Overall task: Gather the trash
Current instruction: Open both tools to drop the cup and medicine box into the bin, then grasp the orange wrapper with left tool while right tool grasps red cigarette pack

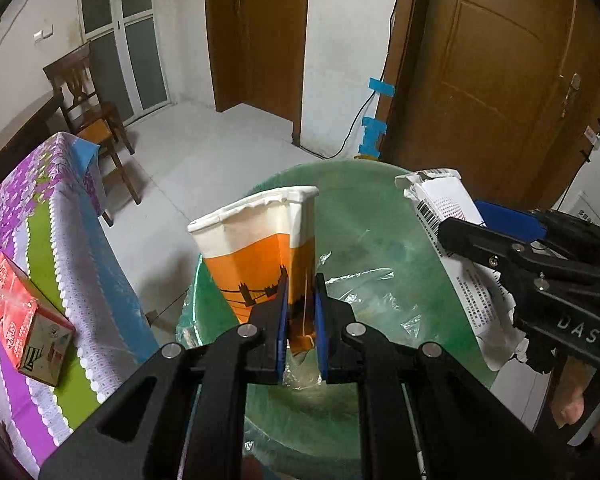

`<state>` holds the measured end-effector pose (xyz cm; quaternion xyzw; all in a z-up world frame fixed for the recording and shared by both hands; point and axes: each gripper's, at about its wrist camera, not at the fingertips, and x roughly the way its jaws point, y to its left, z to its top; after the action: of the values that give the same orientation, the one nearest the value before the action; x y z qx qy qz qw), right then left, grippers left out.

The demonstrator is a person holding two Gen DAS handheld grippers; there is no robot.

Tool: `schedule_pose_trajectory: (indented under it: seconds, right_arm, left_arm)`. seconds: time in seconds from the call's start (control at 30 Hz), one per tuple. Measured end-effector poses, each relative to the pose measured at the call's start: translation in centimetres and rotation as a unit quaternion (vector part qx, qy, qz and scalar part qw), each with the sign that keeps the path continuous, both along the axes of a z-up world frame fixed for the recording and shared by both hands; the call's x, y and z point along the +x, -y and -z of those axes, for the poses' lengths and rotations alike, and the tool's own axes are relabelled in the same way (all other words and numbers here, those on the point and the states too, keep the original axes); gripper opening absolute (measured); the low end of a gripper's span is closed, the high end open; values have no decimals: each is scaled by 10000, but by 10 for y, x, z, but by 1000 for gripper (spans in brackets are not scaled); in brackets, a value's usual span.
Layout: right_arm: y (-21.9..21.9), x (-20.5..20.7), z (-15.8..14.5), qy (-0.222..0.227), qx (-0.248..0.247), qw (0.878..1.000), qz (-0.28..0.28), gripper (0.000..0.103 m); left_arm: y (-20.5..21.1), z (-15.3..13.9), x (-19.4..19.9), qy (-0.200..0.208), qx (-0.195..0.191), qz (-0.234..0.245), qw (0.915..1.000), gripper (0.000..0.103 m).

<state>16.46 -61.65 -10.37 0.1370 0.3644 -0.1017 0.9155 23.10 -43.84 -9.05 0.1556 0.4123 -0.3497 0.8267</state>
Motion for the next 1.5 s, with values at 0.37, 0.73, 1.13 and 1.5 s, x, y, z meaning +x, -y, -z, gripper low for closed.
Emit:
schedule_pose_trajectory:
  seconds: [0.37, 0.73, 1.13, 1.5]
  right_arm:
    - [1, -5, -6, 184, 60, 9998, 90, 61]
    - [-9, -44, -35, 640, 0, 9978, 158, 70]
    - [-79, -104, -77, 1392, -115, 9896, -333, 87]
    - [-221, -113, -76, 1482, 12, 9716, -1846, 91]
  left_arm:
    - [-1, -1, 3, 24, 9, -68, 10000, 40]
    - [-11, -20, -18, 347, -114, 62, 9993, 97]
    - [-101, -61, -67, 1034, -583, 63, 9929, 98]
    - [-283, -66, -91, 1130, -552, -1440, 9815, 97]
